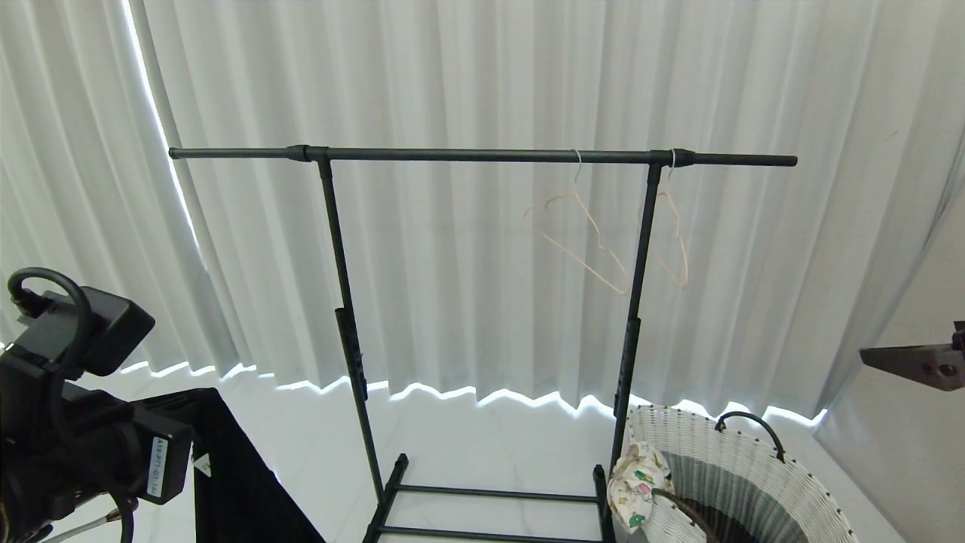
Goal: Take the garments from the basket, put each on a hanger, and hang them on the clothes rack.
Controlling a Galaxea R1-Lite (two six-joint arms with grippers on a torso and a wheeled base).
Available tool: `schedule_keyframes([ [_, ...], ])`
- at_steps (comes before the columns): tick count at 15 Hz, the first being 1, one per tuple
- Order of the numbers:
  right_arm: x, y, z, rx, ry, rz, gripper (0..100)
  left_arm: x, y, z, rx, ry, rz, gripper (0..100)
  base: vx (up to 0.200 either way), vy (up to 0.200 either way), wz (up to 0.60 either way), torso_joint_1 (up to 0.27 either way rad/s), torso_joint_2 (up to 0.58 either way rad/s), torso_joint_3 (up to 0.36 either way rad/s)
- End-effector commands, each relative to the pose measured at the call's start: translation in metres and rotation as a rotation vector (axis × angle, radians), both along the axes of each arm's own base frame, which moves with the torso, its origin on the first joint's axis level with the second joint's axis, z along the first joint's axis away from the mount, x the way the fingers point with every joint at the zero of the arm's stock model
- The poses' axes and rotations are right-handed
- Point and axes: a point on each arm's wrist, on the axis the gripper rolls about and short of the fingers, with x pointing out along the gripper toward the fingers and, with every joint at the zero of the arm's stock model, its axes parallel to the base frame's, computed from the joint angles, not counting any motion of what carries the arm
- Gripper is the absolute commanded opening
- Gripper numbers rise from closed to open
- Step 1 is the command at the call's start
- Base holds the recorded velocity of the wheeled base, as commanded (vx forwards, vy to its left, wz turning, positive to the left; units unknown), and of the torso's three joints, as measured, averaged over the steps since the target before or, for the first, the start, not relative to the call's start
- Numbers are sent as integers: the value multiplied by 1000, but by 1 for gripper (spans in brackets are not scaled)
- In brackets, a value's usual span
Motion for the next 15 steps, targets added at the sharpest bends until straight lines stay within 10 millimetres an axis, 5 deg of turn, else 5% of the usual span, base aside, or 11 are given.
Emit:
schedule_keyframes([
  [1,1,0,-1,-2,4,-1,100,0,1,1,-1,-3,5,0,0,0,0,232,-505,-286],
  [7,12,4,0,16,-27,-7,100,1,1,1,1,-2,5,0,0,0,0,211,-464,-259],
  [15,15,5,1,16,-49,-7,100,1,0,3,0,-11,4,0,0,0,0,15,-30,-17],
])
